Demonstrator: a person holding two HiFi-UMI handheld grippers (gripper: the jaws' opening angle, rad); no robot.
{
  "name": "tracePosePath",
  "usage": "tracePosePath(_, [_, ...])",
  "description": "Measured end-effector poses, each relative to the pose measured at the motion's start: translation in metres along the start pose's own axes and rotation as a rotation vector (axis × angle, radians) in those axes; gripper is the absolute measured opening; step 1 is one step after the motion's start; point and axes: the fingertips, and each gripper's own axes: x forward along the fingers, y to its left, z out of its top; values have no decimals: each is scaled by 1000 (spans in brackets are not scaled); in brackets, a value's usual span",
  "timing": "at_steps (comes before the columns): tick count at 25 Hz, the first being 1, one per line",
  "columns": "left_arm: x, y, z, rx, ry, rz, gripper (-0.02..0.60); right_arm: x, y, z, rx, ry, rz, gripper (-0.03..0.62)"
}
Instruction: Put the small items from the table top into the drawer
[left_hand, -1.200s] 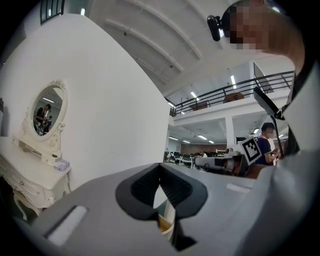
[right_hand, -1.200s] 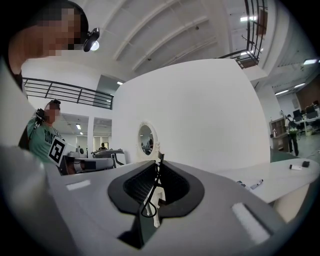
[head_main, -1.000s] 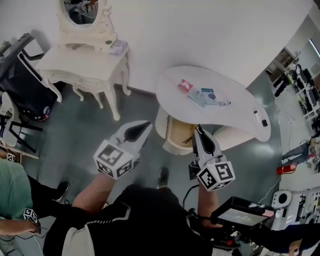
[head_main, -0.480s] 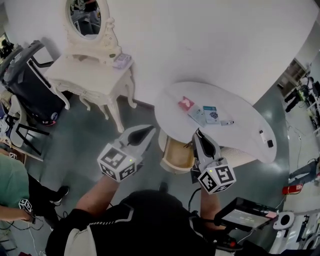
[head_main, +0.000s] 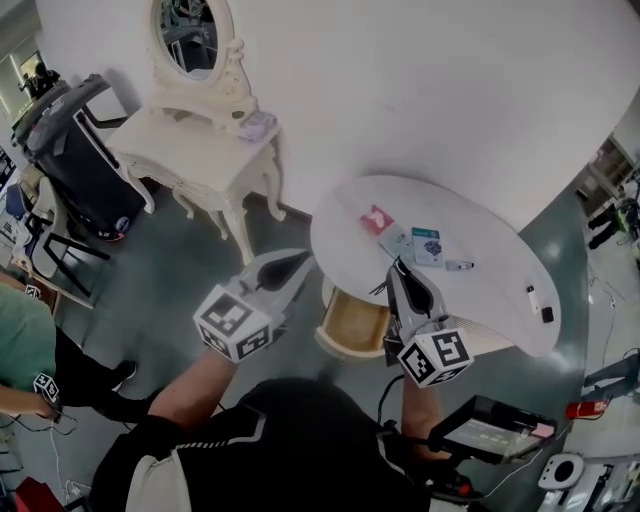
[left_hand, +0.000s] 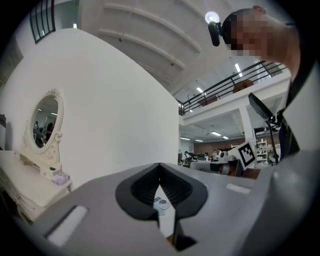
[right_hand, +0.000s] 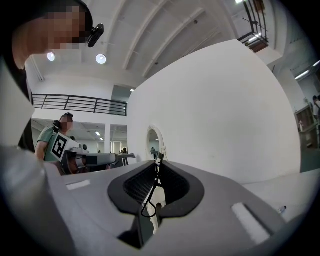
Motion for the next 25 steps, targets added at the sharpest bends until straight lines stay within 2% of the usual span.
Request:
tracePosePath(11, [33,-10,-23,-17,51,26,0,4,-30,-22,5,71,79,34])
tracePosePath(17, [42,2,-59,-41,120,22,0,11,-39,-52,16,119,100,34])
tracePosePath(25, [56,24,-115,-93,196,-3,0,24,-60,-115,31,226,100,34])
